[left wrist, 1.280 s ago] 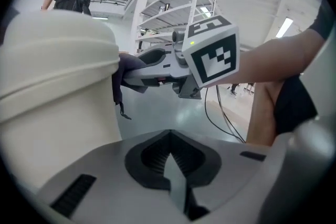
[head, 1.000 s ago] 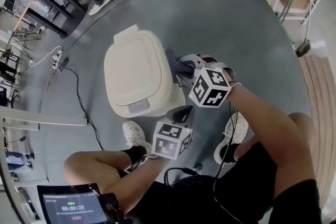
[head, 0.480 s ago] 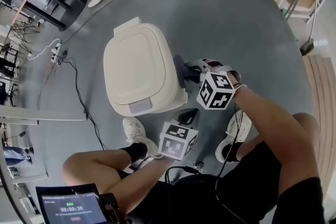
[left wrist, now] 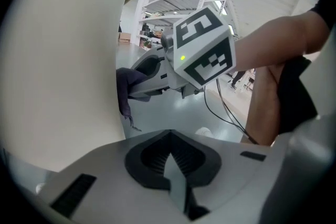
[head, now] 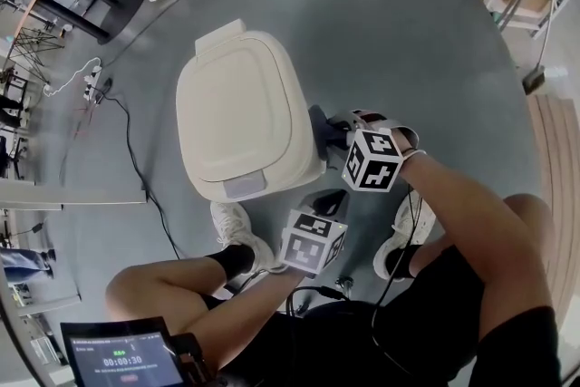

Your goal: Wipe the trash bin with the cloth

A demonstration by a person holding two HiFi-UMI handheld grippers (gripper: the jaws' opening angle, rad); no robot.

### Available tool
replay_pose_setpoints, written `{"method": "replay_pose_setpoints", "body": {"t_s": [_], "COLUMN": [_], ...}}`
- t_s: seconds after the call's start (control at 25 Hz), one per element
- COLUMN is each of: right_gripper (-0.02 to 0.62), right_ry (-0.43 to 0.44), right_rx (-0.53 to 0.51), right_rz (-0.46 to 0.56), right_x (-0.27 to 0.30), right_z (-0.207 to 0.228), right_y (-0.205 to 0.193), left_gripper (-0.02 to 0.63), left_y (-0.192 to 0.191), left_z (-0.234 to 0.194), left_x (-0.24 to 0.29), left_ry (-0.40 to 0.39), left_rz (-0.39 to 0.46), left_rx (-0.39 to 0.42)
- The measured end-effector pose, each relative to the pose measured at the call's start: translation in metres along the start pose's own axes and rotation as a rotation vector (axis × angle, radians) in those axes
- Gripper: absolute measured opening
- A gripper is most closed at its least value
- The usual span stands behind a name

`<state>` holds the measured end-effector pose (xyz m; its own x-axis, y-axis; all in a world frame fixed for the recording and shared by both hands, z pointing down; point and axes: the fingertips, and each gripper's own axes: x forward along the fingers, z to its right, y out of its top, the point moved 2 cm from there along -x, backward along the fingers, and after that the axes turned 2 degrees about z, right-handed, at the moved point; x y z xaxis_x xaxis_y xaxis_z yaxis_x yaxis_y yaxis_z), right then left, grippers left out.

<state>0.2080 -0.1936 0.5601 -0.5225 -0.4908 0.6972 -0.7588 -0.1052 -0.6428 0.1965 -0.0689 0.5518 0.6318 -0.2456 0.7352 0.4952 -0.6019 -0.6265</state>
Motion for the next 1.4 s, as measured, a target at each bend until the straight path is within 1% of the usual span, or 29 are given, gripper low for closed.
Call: {"method": "replay_pose_setpoints", "body": {"t_s": [0.12,0.28,0.32,0.4,0.48,0.56,0.64,0.72,0.84,1.0,1.16,1.28,1.4], "right_gripper": [0.092,0.092,0.092,0.092,0.092,0.092,0.092,0.092,0.092,0.092,0.092,0.092,0.092], "right_ry": [0.021,0.052,0.06,0.071,0.07,0.059,0.047,0.033,-0.017,-0.102,-0.187,-0.243,-0.278], "right_rx": [-0.007,-0.029,-0.031,-0.024,-0.014,-0.009,-0.008,-0.006,0.009,0.047,0.057,0.036,-0.002], "right_rz": [-0.04,-0.096,-0.102,-0.104,-0.105,-0.107,-0.107,-0.103,-0.076,0.013,0.072,0.106,0.117], "right_x": [0.008,0.019,0.021,0.022,0.021,0.02,0.016,0.009,-0.003,-0.025,-0.045,-0.053,-0.057], "right_z": [-0.005,-0.013,-0.014,-0.016,-0.017,-0.016,-0.014,-0.011,0.002,0.019,0.045,0.062,0.071], "right_y": [-0.008,-0.02,-0.021,-0.023,-0.024,-0.024,-0.02,-0.016,-0.009,0.014,0.034,0.051,0.062], "left_gripper": [-0.003,-0.003,-0.003,-0.003,-0.003,-0.003,-0.003,-0.003,-0.003,-0.003,-0.003,-0.003,-0.003], "left_y": [-0.004,-0.002,-0.001,0.0,0.003,0.005,0.003,0.003,0.009,0.014,0.024,0.025,0.028], "left_z": [-0.003,-0.008,-0.01,-0.008,-0.005,-0.005,-0.007,-0.009,-0.009,0.0,0.008,0.004,0.001], "left_x": [0.004,0.007,0.007,0.005,0.0,-0.002,-0.001,-0.003,-0.008,-0.019,-0.026,-0.031,-0.036], "left_ry": [0.002,0.032,0.037,0.024,0.003,-0.004,0.013,0.048,0.078,0.079,0.098,0.125,0.131], "left_rz": [-0.006,0.007,0.013,0.016,0.016,0.018,0.012,0.007,0.014,0.037,0.051,0.058,0.071], "left_rx": [0.014,0.078,0.083,0.067,0.035,0.024,0.046,0.086,0.12,0.108,0.143,0.17,0.162]}}
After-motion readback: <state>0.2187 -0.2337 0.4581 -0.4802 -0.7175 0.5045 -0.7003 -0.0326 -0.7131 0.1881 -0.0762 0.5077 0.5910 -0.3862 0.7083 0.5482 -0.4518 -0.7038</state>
